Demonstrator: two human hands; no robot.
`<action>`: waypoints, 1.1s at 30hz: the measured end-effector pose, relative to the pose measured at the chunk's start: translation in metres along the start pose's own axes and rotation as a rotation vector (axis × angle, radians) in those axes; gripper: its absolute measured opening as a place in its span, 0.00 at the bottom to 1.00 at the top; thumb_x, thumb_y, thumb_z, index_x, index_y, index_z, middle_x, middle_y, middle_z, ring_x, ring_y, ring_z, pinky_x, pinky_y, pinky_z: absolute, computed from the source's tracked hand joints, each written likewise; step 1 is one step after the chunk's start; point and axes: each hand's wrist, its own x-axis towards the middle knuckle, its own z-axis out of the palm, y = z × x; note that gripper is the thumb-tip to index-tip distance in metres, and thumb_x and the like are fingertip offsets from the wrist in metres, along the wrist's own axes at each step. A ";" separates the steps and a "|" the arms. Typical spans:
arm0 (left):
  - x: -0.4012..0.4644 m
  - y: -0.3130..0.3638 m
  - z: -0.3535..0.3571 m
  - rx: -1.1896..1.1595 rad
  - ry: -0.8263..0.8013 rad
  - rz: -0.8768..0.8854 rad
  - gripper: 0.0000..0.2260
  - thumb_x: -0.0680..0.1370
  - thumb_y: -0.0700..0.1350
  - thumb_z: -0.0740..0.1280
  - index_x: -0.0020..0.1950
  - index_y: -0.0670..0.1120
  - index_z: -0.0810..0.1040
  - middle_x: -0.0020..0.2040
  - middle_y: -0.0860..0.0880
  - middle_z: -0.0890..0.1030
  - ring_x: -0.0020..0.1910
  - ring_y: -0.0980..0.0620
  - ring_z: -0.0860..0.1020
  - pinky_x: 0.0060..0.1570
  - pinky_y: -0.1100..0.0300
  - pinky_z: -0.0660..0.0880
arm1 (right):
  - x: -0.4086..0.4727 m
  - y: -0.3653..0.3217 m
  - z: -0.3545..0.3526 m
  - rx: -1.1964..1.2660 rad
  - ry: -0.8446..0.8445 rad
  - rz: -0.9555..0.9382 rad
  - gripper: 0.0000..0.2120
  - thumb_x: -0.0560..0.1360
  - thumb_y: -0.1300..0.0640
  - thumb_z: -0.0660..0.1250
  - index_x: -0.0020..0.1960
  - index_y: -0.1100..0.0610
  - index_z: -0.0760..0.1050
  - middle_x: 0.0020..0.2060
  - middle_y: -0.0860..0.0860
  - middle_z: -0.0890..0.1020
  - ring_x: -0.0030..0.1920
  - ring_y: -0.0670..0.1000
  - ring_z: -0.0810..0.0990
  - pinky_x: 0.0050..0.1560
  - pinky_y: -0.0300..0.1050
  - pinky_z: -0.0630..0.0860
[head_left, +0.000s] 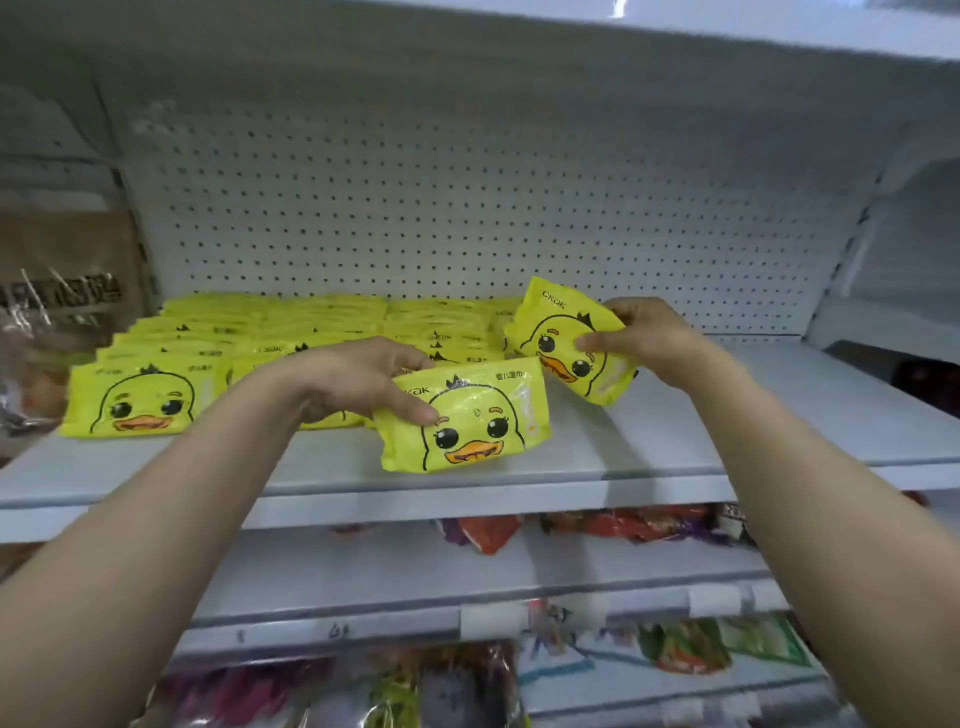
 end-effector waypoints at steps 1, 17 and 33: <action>0.014 0.001 -0.001 0.002 -0.005 0.017 0.15 0.70 0.43 0.77 0.54 0.49 0.79 0.57 0.52 0.82 0.60 0.52 0.78 0.56 0.56 0.72 | 0.009 0.006 -0.004 -0.023 0.008 0.002 0.13 0.66 0.62 0.80 0.48 0.56 0.82 0.39 0.51 0.86 0.37 0.50 0.85 0.36 0.43 0.80; 0.100 0.003 0.016 -0.038 0.155 0.012 0.18 0.65 0.45 0.80 0.52 0.51 0.81 0.60 0.54 0.79 0.61 0.56 0.75 0.65 0.57 0.68 | 0.137 0.078 -0.007 -0.244 -0.113 -0.021 0.15 0.63 0.58 0.82 0.47 0.52 0.84 0.45 0.48 0.86 0.48 0.48 0.84 0.55 0.46 0.79; 0.098 0.013 0.035 -0.010 0.257 -0.054 0.15 0.66 0.45 0.79 0.51 0.50 0.81 0.52 0.59 0.83 0.51 0.62 0.80 0.47 0.67 0.71 | 0.184 0.090 0.016 -0.505 0.012 -0.249 0.24 0.63 0.46 0.80 0.57 0.47 0.81 0.49 0.50 0.80 0.50 0.52 0.80 0.49 0.45 0.75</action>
